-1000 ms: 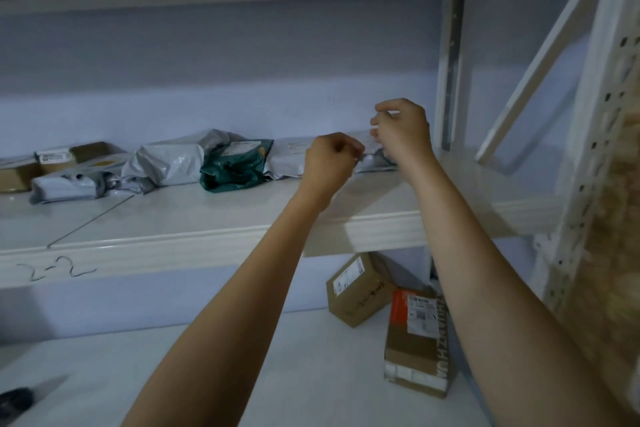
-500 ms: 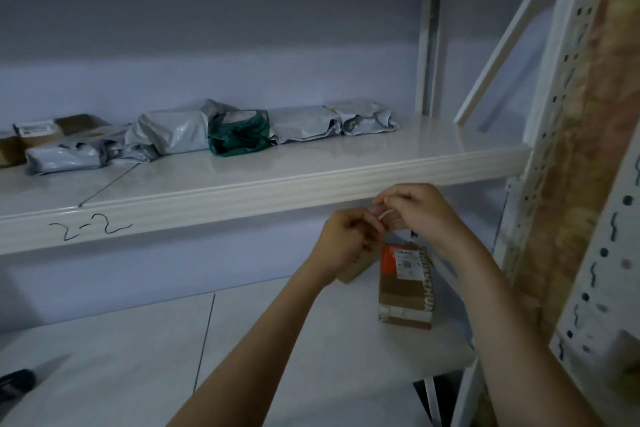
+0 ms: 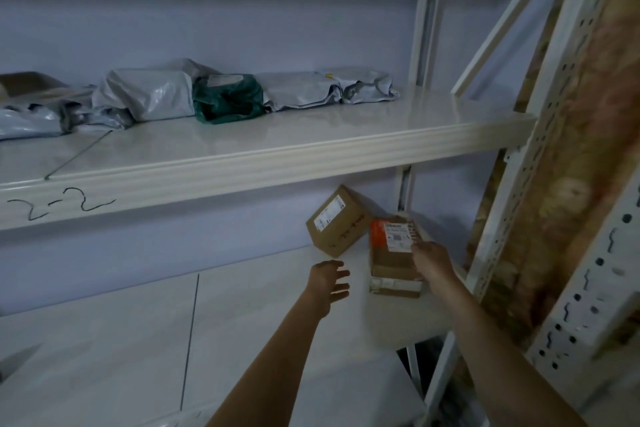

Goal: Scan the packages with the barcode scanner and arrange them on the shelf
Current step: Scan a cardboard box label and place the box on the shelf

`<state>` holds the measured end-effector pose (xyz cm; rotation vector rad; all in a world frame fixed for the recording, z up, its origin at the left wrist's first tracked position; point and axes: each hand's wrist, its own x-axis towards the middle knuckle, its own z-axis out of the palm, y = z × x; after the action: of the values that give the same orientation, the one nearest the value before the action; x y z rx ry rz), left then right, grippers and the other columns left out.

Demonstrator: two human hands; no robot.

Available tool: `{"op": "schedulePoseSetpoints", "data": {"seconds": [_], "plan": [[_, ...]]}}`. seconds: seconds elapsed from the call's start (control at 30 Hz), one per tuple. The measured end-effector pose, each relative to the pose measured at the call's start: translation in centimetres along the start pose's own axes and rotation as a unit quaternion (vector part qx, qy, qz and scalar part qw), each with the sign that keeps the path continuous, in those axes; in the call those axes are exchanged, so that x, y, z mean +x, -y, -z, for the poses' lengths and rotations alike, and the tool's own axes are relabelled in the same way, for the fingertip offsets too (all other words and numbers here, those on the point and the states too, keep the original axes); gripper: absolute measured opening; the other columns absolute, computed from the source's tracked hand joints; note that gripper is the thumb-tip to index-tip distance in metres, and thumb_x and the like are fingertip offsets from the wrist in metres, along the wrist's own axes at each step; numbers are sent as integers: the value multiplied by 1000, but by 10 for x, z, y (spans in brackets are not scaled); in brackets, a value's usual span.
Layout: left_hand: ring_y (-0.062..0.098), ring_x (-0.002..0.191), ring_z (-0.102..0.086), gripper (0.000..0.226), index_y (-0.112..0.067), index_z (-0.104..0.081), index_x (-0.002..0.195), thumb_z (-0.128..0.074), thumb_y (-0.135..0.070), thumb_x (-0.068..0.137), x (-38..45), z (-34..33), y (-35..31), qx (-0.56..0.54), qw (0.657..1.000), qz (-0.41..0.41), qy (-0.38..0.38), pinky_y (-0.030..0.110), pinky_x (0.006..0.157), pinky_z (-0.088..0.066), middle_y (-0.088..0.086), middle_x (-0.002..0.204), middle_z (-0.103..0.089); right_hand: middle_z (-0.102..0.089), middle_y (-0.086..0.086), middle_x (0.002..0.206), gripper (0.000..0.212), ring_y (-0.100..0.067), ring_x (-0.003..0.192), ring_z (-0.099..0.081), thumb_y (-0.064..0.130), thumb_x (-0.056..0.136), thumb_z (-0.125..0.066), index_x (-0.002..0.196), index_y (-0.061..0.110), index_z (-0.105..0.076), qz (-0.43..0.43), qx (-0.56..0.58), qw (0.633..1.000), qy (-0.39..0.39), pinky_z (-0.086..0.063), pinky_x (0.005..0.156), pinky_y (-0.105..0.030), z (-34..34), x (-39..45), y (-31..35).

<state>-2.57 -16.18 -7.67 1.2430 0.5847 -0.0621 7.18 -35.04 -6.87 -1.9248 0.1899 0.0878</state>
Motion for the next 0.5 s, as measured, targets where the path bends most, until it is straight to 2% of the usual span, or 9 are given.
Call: {"op": "schedulePoseSetpoints", "data": {"seconds": [0.07, 0.17, 0.23, 0.33, 0.43, 0.5], "plan": [[38, 110, -58, 35, -3, -54, 129, -45, -22, 101, 16, -6, 2, 3, 1000, 11, -4, 45, 95, -50, 19, 128, -59, -68, -19, 118, 37, -33, 100, -66, 26, 104, -44, 126, 3, -63, -16, -24, 1000, -1, -53, 85, -40, -1, 15, -6], [40, 119, -55, 37, -3, -53, 131, -44, -23, 101, 40, -16, 4, 14, 999, 30, -11, 46, 100, -48, 18, 132, -57, -68, -16, 111, 41, -28, 89, -64, 37, 104, -42, 130, 10, -60, -69, -17, 997, 15, -51, 72, -35, -3, 36, -16], [40, 121, -53, 37, -4, -53, 131, -44, -24, 101, 58, -24, 5, 17, 999, 43, -14, 47, 101, -47, 18, 133, -56, -67, -17, 117, 50, -30, 97, -65, 44, 102, -45, 134, 8, -57, -96, 1, 995, 20, -55, 81, -37, -5, 56, -25], [39, 122, -51, 34, -6, -53, 127, -44, -26, 100, 81, -37, 3, 31, 998, 53, -19, 46, 101, -45, 17, 134, -54, -67, -19, 119, 61, -34, 105, -66, 54, 98, -50, 129, 3, -60, -113, 14, 993, 10, -55, 95, -43, -6, 81, -34], [36, 123, -49, 40, -8, -48, 134, -47, -28, 99, 107, -52, 3, 39, 997, 71, -19, 46, 103, -43, 15, 135, -51, -66, -20, 123, 62, -36, 110, -66, 52, 98, -52, 132, 1, -56, -131, 35, 991, 19, -54, 99, -48, -9, 102, -42], [34, 120, -47, 43, -9, -45, 136, -48, -30, 98, 121, -63, 3, 46, 996, 79, -8, 45, 102, -42, 13, 133, -49, -69, -18, 119, 56, -33, 107, -68, 50, 100, -50, 129, 3, -59, -140, 47, 989, 31, -55, 98, -45, -12, 113, -44]]}}
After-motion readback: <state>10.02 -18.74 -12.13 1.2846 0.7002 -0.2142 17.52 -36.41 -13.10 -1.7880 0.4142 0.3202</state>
